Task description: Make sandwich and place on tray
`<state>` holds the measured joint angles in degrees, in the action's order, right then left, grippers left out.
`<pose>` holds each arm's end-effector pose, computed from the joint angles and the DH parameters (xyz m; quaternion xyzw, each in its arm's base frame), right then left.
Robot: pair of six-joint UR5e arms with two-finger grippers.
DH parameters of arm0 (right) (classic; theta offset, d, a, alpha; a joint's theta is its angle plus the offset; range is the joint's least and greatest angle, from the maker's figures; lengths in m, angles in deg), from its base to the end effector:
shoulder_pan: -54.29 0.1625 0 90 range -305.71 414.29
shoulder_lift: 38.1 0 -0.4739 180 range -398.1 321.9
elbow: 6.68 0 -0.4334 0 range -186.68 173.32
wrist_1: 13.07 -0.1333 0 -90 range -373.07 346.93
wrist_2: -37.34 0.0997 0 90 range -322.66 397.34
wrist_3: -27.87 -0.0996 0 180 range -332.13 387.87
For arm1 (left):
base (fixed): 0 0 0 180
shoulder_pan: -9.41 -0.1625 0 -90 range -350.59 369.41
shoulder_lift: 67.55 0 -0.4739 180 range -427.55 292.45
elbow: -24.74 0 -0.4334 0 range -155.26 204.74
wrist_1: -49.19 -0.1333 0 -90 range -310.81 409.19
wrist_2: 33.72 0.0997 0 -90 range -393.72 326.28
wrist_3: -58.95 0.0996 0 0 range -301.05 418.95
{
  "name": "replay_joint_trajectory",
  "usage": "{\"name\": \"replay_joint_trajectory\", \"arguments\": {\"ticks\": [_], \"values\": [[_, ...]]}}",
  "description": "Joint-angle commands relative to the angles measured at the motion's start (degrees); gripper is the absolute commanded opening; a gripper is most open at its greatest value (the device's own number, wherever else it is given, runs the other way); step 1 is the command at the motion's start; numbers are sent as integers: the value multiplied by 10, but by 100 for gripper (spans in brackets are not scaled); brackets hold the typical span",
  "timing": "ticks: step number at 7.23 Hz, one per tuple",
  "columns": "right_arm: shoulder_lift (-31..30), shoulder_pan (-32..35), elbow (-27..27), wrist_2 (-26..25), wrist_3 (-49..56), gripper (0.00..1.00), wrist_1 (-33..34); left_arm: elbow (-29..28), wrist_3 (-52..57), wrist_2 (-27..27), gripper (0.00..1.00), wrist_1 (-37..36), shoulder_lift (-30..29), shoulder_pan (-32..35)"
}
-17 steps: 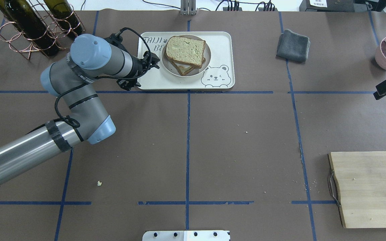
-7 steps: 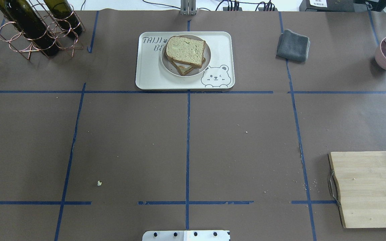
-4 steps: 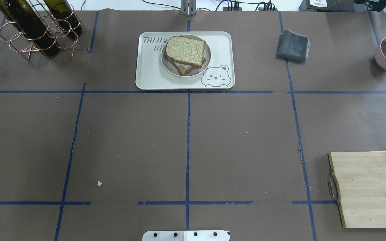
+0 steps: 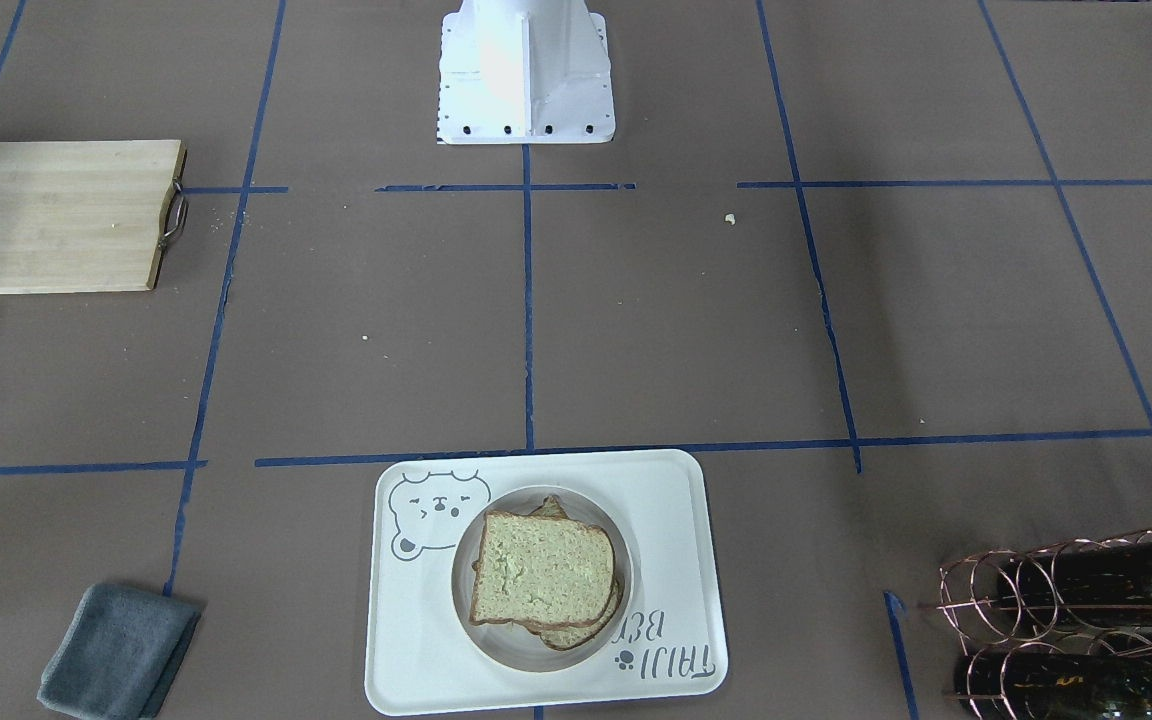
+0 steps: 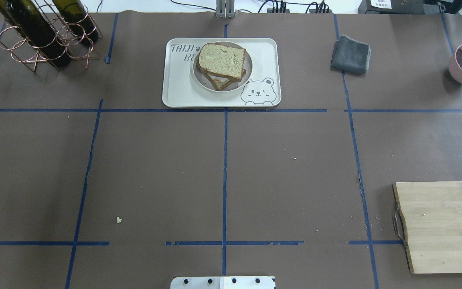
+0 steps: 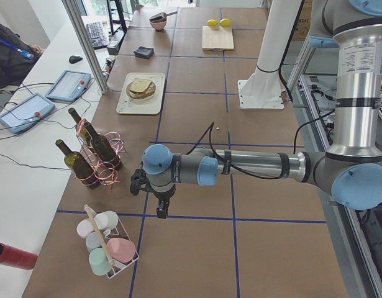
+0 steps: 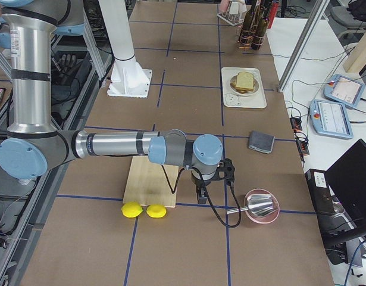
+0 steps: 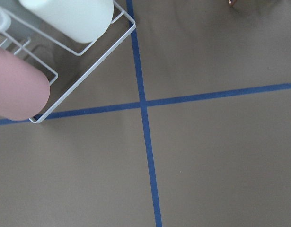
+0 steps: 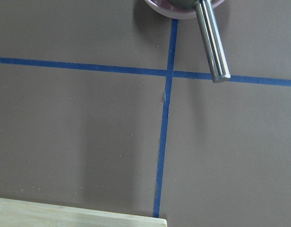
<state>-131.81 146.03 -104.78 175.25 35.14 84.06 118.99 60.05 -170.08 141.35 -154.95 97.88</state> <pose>0.0745 -0.4958 0.6737 0.0101 -0.4064 -0.0344 0.9130 -0.0474 -0.5172 0.6854 0.0291 0.3935 0.0342 0.9182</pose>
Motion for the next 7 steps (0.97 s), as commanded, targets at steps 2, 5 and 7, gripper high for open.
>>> {"name": "replay_joint_trajectory", "arguments": {"ticks": [2, 5, 7], "values": [[-2, 1, 2, 1, -6, 100, 1, 5, 0, 0, 100, -20, 1, 11], [-4, 7, 16, 0, -3, 100, 0, 6, 0, 0, 100, -24, 1, 14], [-5, 12, 33, 0, -1, 100, -1, 6, 0, 0, 100, -24, 0, 14]]}}
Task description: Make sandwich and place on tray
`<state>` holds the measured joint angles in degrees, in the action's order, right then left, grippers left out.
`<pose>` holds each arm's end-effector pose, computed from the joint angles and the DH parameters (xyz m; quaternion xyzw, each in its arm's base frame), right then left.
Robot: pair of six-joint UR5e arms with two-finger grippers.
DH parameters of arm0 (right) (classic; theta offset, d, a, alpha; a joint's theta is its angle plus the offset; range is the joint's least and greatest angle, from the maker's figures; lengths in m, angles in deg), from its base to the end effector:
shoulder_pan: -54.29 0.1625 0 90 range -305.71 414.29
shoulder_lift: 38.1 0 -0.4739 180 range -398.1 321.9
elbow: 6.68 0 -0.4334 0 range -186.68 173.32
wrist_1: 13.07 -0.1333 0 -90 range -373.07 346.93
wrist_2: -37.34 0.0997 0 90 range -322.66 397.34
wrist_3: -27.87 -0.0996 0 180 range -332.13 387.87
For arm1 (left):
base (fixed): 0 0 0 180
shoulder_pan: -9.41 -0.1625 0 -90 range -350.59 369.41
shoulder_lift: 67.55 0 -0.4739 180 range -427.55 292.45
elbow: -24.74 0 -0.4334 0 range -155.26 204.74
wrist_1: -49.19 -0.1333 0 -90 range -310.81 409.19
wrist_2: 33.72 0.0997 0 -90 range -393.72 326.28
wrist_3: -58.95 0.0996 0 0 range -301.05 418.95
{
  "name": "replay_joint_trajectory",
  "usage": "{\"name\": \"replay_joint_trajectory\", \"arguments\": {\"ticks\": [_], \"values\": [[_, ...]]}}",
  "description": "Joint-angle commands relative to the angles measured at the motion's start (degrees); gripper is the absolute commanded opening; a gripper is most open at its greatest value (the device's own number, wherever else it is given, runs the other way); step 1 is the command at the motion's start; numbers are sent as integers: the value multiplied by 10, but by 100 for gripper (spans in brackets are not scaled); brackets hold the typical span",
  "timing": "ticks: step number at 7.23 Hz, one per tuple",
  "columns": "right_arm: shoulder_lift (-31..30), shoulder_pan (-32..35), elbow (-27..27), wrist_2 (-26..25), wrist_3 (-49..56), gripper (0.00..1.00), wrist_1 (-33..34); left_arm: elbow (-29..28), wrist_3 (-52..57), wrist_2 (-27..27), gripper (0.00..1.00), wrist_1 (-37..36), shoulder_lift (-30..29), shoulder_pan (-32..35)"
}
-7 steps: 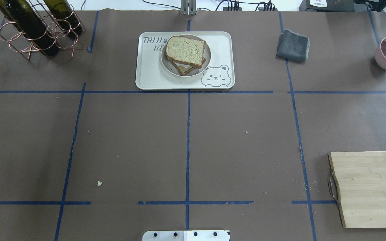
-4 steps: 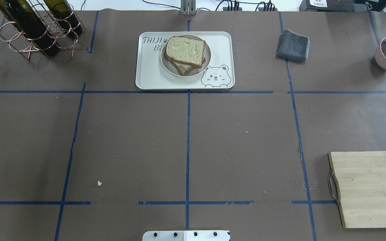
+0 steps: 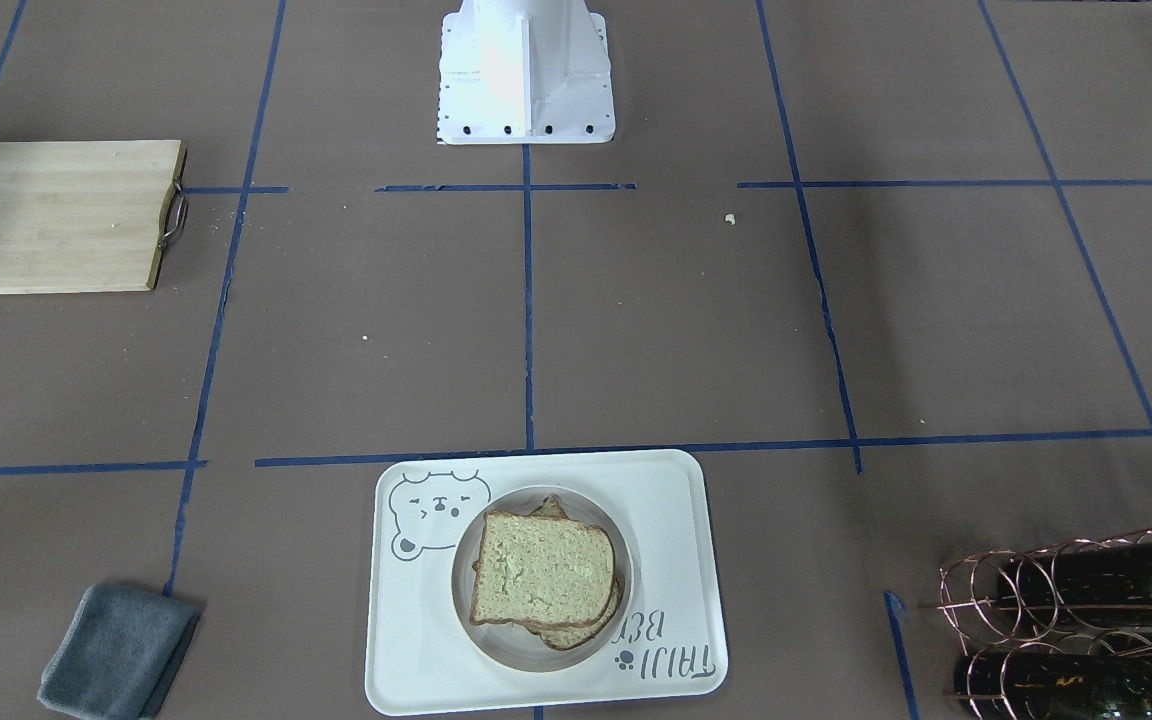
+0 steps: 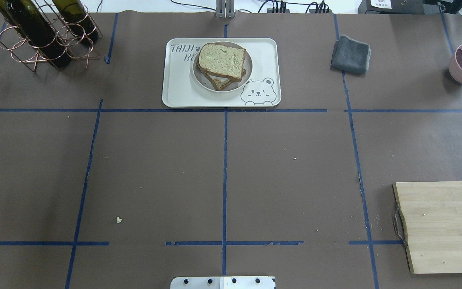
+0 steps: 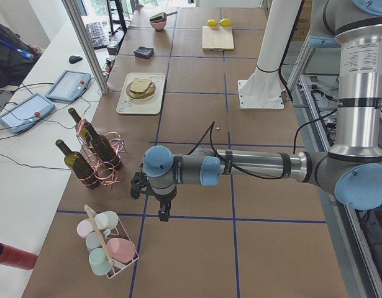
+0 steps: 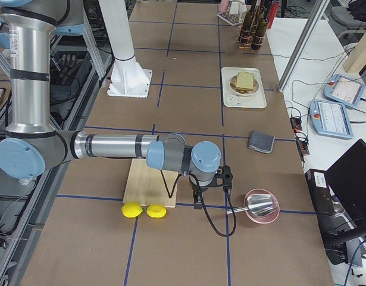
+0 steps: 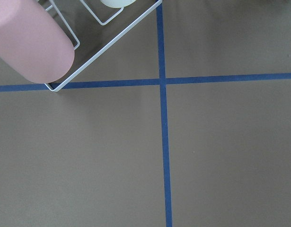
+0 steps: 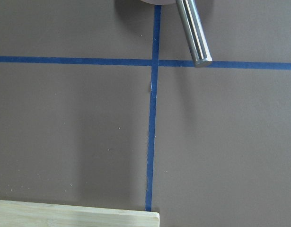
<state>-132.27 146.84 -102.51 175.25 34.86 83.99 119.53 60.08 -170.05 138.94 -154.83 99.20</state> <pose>0.0812 -0.4886 0.6984 -0.0092 -0.4077 -0.0162 0.9129 -0.0594 -0.5127 0.6858 0.0178 0.3932 0.0170 0.9191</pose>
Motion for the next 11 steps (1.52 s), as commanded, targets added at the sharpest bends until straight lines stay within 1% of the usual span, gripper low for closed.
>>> {"name": "replay_joint_trajectory", "arguments": {"ticks": [1, 2, 3, 11], "values": [[0, 8, 16, 0, 1, 100, -10, 0, 0, 0, 100, 0, -1, 0], [0, 8, 24, -1, 0, 100, -33, 0, -1, 0, 100, 1, -1, 0], [2, 10, 25, -1, -1, 100, -38, 0, -1, 1, 100, 0, -1, 0], [8, 11, 25, -3, -2, 100, -38, 0, -1, 1, 100, 1, -1, 1]]}}
